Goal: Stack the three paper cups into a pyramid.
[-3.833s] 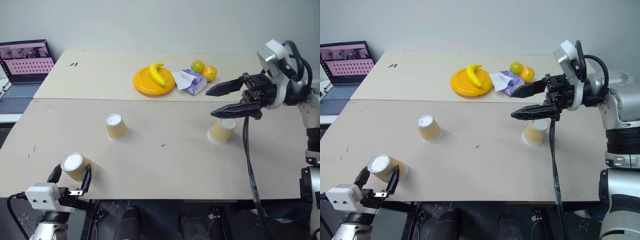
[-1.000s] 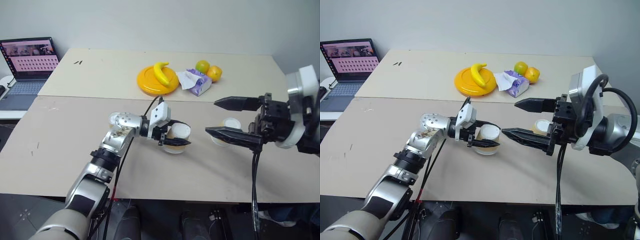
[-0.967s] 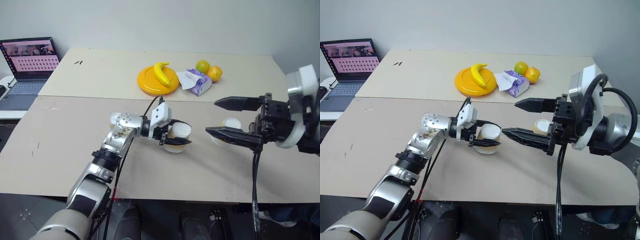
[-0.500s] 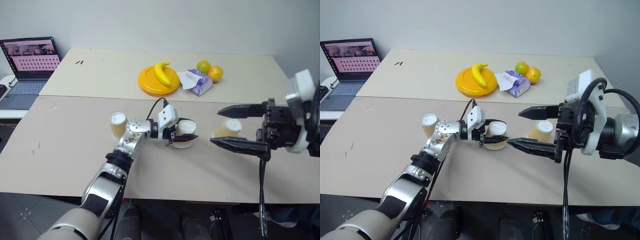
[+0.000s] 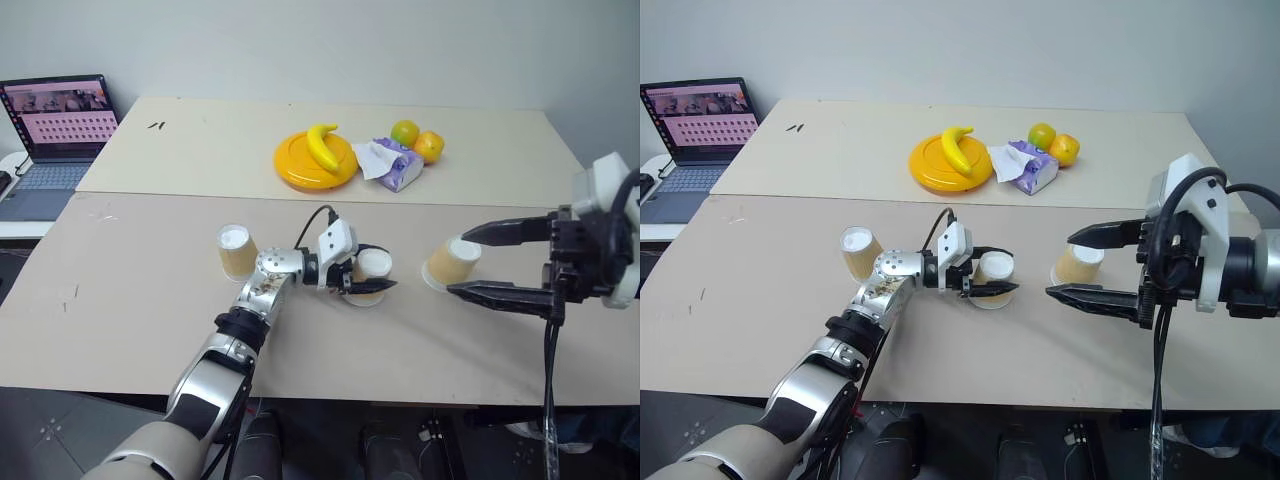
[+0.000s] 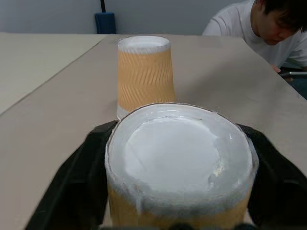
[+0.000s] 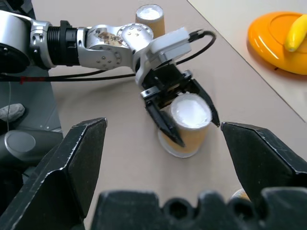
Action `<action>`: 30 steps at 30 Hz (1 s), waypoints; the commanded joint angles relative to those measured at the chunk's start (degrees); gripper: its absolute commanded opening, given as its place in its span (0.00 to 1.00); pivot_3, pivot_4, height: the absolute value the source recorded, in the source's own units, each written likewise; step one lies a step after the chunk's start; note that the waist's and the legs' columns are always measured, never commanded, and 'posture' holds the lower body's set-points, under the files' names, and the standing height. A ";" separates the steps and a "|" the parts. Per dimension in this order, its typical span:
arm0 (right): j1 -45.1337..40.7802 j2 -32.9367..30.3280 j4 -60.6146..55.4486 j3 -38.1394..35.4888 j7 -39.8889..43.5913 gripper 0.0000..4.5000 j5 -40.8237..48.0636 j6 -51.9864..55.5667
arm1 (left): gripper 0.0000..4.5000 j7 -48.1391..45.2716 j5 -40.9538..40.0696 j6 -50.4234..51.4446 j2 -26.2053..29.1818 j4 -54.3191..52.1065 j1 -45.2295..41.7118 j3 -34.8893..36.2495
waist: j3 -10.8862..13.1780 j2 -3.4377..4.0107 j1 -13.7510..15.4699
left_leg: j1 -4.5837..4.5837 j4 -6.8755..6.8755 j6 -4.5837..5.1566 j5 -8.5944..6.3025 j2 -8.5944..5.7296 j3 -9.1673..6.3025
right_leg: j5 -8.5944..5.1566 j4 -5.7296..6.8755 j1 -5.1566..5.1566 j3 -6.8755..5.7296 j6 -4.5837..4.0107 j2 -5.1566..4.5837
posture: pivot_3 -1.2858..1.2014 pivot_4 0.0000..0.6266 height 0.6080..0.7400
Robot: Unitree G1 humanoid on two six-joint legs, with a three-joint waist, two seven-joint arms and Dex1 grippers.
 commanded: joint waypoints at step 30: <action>-20.51 2.07 27.17 19.10 22.16 1.00 -20.96 -17.86 | 0.99 20.72 -19.26 54.10 31.60 -60.23 2.14 24.16 | 0.08 0.13 -1.78 | 0.07 -0.06 0.00 0.00 0.02 0.02 | -0.03 0.00 0.01 0.03 0.06 -0.02 | 0.52 0.24 0.94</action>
